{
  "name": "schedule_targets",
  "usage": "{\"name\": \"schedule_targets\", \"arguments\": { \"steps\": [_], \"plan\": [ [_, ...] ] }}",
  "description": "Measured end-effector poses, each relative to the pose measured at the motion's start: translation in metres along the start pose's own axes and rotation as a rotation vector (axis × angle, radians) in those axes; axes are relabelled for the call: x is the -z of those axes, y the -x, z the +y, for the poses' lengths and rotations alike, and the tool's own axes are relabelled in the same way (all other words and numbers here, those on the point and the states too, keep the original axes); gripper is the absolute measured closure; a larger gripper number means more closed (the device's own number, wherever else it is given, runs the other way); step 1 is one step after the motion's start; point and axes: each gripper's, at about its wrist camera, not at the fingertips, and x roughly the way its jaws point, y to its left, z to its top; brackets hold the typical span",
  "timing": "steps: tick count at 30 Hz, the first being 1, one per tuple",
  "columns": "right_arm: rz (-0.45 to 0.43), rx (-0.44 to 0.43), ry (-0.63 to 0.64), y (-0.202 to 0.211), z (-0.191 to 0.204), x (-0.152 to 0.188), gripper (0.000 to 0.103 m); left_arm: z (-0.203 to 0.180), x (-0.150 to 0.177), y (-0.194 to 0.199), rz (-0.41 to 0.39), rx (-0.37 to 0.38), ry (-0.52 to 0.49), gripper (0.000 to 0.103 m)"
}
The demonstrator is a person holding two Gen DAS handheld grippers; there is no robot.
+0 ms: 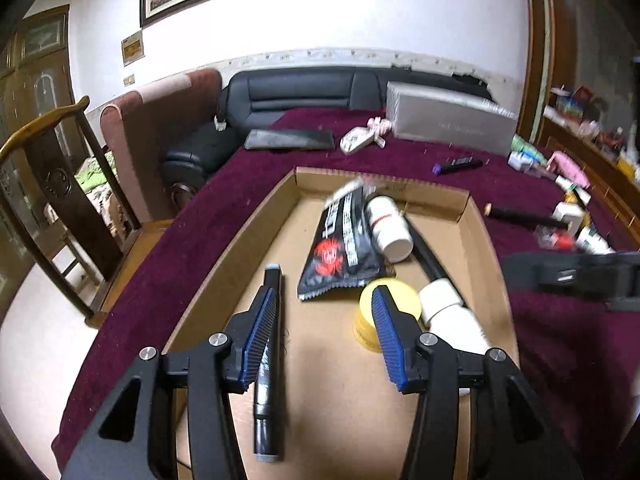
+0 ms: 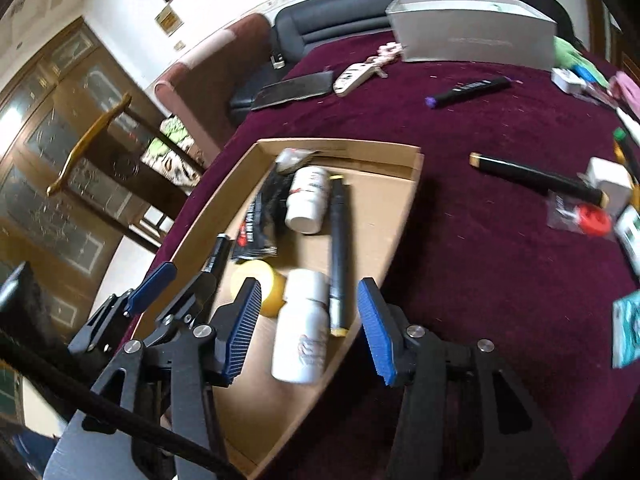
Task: Organize objects
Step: 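Open both tools and withdraw them from the tray toward the table items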
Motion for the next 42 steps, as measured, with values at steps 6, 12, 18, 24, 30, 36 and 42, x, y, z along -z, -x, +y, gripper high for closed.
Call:
{"name": "schedule_targets", "arguments": {
  "steps": [6,12,18,24,30,36,42],
  "plan": [
    [-0.02,-0.002,-0.051,0.017,-0.025,0.013,0.053,-0.001,0.003,-0.005,0.046,-0.062,0.008,0.059],
    [-0.025,-0.027,-0.087,0.025,-0.041,0.023,0.053,-0.013,0.008,-0.004,0.055,-0.112,-0.028,0.059],
    [-0.035,-0.05,-0.104,0.034,-0.052,0.033,0.053,-0.023,0.01,-0.005,0.075,-0.125,-0.058,0.059],
    [-0.061,-0.052,-0.149,0.051,-0.077,0.044,0.053,-0.056,0.014,0.025,0.008,-0.031,-0.079,0.059],
    [-0.113,0.0,-0.21,0.082,-0.121,0.052,0.053,-0.127,0.008,0.05,-0.02,0.1,-0.235,0.057],
    [-0.172,0.051,-0.299,0.116,-0.175,0.06,0.051,-0.189,0.009,0.042,0.03,0.196,-0.331,0.057],
    [-0.223,0.112,-0.36,0.149,-0.224,0.065,0.051,-0.23,0.012,0.026,0.088,0.237,-0.37,0.057]
  ]
}}
